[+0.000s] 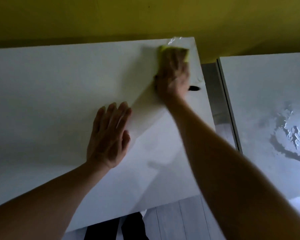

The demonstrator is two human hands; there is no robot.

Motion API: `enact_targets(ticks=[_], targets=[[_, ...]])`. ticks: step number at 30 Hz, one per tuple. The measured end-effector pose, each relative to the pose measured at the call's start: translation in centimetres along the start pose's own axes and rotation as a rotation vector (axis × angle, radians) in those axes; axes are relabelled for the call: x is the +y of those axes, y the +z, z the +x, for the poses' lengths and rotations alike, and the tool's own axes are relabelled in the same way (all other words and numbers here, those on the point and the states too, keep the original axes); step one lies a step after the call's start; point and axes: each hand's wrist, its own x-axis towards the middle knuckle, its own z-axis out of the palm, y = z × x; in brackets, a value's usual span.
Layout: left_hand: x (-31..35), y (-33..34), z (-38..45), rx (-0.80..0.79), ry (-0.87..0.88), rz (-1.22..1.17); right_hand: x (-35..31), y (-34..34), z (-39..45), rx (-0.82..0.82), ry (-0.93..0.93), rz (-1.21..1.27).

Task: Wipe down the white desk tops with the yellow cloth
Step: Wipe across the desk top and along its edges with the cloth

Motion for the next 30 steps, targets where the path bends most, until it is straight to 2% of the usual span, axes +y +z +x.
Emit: enact_targets(ticks=[3, 6, 7, 10, 12, 14, 16, 18, 20, 23, 24, 28, 30], targets=[[0.0, 0.0, 0.2, -0.035, -0.025, 0.029, -4.7, 1.5, -4.9, -0.045, -0.311, 0.144], [0.0, -0.1, 0.1, -0.008, -0.012, 0.031, -3.1, 1.0, -5.3, -0.118, -0.403, 0.132], [-0.1, -0.1, 0.1, 0.008, 0.006, 0.029, -1.3, 0.7, -4.6, -0.117, -0.359, 0.107], [-0.1, 0.0, 0.1, 0.050, 0.038, 0.025, 5.6, -1.5, -3.4, -0.079, -0.073, -0.034], [0.1, 0.2, 0.1, 0.070, 0.038, 0.022, 9.2, -3.2, -3.5, -0.076, 0.042, -0.013], [0.1, 0.4, 0.2, 0.083, 0.033, 0.014, 9.5, -3.8, -4.0, -0.061, 0.110, 0.029], [-0.1, 0.5, 0.2, 0.095, 0.003, -0.013, 7.0, -2.9, -5.2, -0.002, 0.164, 0.031], [-0.1, 0.7, 0.1, 0.102, -0.019, -0.020, 3.5, -1.5, -7.7, 0.039, 0.060, 0.063], [0.0, 0.9, 0.0, 0.109, -0.019, -0.004, 0.4, -0.5, -11.3, 0.010, -0.162, 0.115], [0.1, 0.9, -0.1, 0.129, -0.017, 0.012, 0.4, -1.1, -14.0, -0.071, -0.381, 0.166], [0.1, 0.9, -0.1, 0.131, -0.016, 0.015, 1.6, -1.5, -13.7, -0.057, -0.368, 0.169], [0.2, 1.0, 0.1, 0.131, -0.014, 0.011, 9.4, -3.8, -11.0, 0.032, 0.068, 0.026], [0.2, 0.9, 0.2, 0.129, -0.007, 0.007, 11.1, -5.0, -10.8, 0.013, 0.174, 0.055]])
